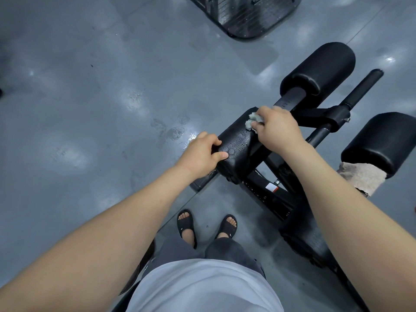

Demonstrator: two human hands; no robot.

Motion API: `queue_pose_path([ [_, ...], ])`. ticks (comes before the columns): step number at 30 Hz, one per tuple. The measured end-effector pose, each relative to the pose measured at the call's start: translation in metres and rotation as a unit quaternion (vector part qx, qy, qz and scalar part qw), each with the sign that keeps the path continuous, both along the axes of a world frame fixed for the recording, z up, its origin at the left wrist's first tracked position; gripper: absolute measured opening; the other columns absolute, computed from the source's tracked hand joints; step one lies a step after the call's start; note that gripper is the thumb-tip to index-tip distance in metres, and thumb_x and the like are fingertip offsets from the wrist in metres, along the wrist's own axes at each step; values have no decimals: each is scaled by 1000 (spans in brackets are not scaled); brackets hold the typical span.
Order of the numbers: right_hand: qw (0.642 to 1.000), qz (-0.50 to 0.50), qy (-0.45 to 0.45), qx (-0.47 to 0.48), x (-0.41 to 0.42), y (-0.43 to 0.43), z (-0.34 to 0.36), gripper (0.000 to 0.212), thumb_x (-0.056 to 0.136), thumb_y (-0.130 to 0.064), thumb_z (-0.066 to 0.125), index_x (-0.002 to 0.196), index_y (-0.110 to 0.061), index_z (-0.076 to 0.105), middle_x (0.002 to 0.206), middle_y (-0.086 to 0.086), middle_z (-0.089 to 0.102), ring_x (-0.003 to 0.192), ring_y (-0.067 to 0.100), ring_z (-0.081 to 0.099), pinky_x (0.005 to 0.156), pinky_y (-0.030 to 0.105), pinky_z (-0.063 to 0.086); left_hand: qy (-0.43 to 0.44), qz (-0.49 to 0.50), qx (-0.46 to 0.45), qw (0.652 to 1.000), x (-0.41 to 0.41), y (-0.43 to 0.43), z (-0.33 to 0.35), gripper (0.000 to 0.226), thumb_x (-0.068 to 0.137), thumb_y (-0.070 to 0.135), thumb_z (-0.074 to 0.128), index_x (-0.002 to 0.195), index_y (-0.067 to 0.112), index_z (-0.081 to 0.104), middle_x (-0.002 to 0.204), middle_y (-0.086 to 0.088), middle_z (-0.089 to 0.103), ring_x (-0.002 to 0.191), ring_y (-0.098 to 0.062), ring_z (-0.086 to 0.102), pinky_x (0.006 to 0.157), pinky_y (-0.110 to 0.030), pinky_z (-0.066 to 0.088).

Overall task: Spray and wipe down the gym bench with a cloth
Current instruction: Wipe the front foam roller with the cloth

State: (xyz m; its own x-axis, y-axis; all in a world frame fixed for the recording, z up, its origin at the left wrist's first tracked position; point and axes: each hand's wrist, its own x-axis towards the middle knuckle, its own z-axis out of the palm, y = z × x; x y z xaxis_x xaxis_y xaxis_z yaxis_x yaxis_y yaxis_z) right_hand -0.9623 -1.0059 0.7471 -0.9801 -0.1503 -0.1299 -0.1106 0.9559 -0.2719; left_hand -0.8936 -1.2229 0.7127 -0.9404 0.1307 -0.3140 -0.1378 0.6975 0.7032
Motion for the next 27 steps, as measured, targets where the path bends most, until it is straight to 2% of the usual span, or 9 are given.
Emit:
queue_pose_path([
  [3, 999, 34, 4, -36, 20, -2, -1, 19, 96, -27, 61, 107, -11, 62, 93, 5, 49, 97, 37, 53, 80, 37, 39, -4, 9, 17, 1000, -1, -1, -2, 39, 89, 32, 77, 121, 13, 65, 110, 5, 48, 98, -18, 53, 89, -26, 40],
  [8, 992, 106, -22, -60, 47, -4, -2, 18, 95, -29, 63, 108, -16, 58, 99, 6, 57, 99, 33, 53, 81, 43, 48, -4, 14, 24, 1000, -1, 0, -1, 37, 88, 32, 78, 119, 14, 65, 110, 5, 48, 102, -17, 53, 92, -26, 41],
  [11, 996, 76, -24, -46, 31, 7, 0, 19, 98, -28, 59, 111, -16, 54, 101, 8, 54, 101, 35, 52, 81, 41, 46, -9, 10, 27, 1000, -1, 0, 2, 38, 88, 34, 78, 118, 14, 65, 110, 4, 49, 105, -19, 55, 96, -30, 44],
  [14, 1000, 4, -9, -28, 17, 11, 2, 24, 102, -27, 55, 117, -8, 51, 97, 9, 44, 102, 38, 49, 77, 35, 35, -12, 2, 29, 1000, 1, -2, 3, 36, 90, 34, 76, 118, 13, 66, 111, 3, 51, 109, -19, 57, 100, -31, 45],
  [17, 1000, 19, -7, -11, 26, 2, 2, 18, 101, -21, 53, 111, -6, 49, 101, 15, 49, 94, 34, 46, 75, 34, 29, -6, 15, 49, 999, 3, -4, 2, 14, 97, 29, 67, 106, 17, 68, 109, 5, 54, 110, -18, 61, 104, -33, 45],
  [19, 999, 29, -1, -18, 38, -5, 2, 12, 98, -18, 55, 106, -10, 49, 105, 16, 54, 90, 33, 45, 73, 36, 32, -4, 19, 60, 998, 4, -5, 2, 7, 100, 23, 62, 102, 19, 68, 107, 9, 54, 109, -17, 62, 104, -33, 45],
  [22, 997, 68, -6, -25, 61, -19, -2, 15, 93, -17, 59, 105, -10, 53, 101, 15, 57, 91, 38, 51, 78, 41, 43, -4, 10, 54, 999, 2, -6, 0, 14, 99, 19, 63, 111, 14, 69, 107, 6, 53, 105, -19, 62, 102, -29, 45],
  [25, 993, 111, -25, -40, 75, -23, -2, 15, 94, -22, 61, 102, -11, 53, 96, 11, 55, 89, 37, 51, 80, 47, 48, -7, 4, 50, 999, -2, -7, -1, 10, 99, 19, 64, 106, 15, 69, 109, 1, 54, 102, -17, 63, 98, -27, 47],
  [27, 994, 101, -27, -38, 71, -18, 2, 20, 96, -28, 60, 108, -14, 53, 101, 9, 57, 96, 35, 51, 78, 45, 50, -9, 1, 53, 999, -3, -7, -1, 8, 99, 19, 64, 105, 17, 69, 111, 0, 55, 103, -18, 64, 94, -25, 47],
])
